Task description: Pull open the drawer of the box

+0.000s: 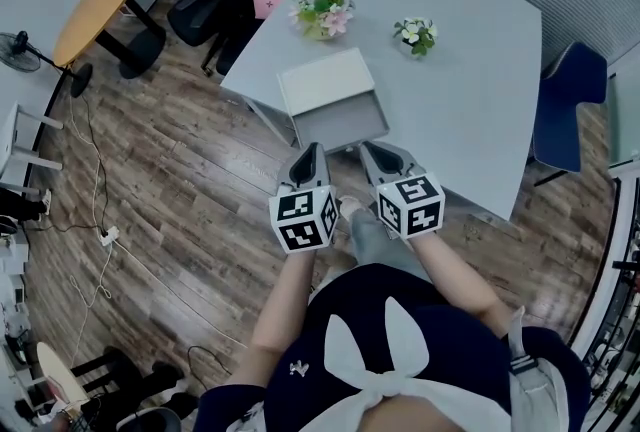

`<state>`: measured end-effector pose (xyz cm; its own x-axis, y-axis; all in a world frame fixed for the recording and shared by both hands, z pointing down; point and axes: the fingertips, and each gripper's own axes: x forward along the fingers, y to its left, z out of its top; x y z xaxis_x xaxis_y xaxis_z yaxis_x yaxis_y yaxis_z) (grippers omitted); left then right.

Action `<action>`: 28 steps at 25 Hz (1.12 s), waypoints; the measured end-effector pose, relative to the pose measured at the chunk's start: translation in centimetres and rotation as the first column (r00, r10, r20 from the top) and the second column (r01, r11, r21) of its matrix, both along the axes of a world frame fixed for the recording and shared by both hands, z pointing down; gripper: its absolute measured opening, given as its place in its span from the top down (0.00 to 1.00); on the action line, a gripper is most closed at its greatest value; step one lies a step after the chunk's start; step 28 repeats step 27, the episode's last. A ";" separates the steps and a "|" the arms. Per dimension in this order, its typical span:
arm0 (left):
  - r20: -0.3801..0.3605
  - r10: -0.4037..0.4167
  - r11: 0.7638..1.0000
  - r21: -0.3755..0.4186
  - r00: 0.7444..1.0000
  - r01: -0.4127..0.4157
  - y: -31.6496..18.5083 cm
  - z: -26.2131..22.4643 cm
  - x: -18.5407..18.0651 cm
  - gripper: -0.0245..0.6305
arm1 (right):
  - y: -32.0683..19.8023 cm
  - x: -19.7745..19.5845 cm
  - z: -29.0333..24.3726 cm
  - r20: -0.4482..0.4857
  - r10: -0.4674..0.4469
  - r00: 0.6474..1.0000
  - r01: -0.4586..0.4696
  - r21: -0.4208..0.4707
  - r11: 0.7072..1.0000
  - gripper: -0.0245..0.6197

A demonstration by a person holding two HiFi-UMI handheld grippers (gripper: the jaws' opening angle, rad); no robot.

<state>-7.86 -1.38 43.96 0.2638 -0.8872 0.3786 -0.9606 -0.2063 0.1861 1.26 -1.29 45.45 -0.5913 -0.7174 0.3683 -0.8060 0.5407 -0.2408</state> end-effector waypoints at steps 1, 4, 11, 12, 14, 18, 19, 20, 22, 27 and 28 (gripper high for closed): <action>-0.005 0.003 1.000 0.001 1.000 -0.003 0.1 0.0 0.1 0.93 | 0.1 0.0 -0.1 -0.004 0.000 1.000 0.000 0.003 1.000 0.96; -0.022 0.012 1.000 0.001 1.000 -0.012 0.4 -0.1 0.4 0.93 | 0.3 0.1 -0.2 -0.017 -0.001 1.000 0.002 0.012 1.000 0.96; -0.034 0.016 1.000 -0.016 0.999 -0.016 1.4 0.4 0.5 0.93 | 1.2 0.1 0.0 -0.032 0.001 0.999 -0.001 0.008 1.000 0.96; -0.036 0.016 1.000 -0.017 0.999 -0.017 1.5 0.4 0.5 0.93 | 1.3 0.1 0.0 -0.033 0.001 0.999 -0.001 0.008 1.000 0.96; -0.041 0.017 1.000 -0.018 0.999 -0.017 1.8 0.2 0.6 0.93 | 1.6 0.1 -0.2 -0.035 0.002 0.999 -0.001 0.009 1.000 0.96; -0.041 0.018 1.000 -0.016 0.999 -0.019 2.2 -0.1 0.6 0.93 | 2.1 0.0 -0.3 -0.038 0.000 0.999 0.001 0.010 1.000 0.96; -0.041 0.018 1.000 -0.015 0.999 -0.019 2.2 -0.1 0.6 0.93 | 2.2 0.0 -0.3 -0.039 -0.001 0.999 0.001 0.010 1.000 0.96; -0.040 0.018 1.000 -0.015 0.999 -0.019 2.2 0.0 0.6 0.93 | 2.2 0.1 -0.2 -0.040 -0.001 0.999 0.001 0.009 1.000 0.96; -0.039 0.017 1.000 -0.017 0.999 -0.018 2.3 0.1 0.6 0.93 | 2.2 0.2 0.1 -0.039 0.001 0.999 -0.001 0.006 1.000 0.96; -0.039 0.014 1.000 -0.026 0.999 -0.015 2.2 0.3 0.6 0.93 | 2.1 0.3 0.3 -0.038 0.004 0.999 -0.004 -0.002 1.000 0.96; -0.039 0.014 1.000 -0.026 0.999 -0.015 2.2 0.3 0.6 0.93 | 2.1 0.3 0.3 -0.038 0.004 0.999 -0.004 -0.002 1.000 0.96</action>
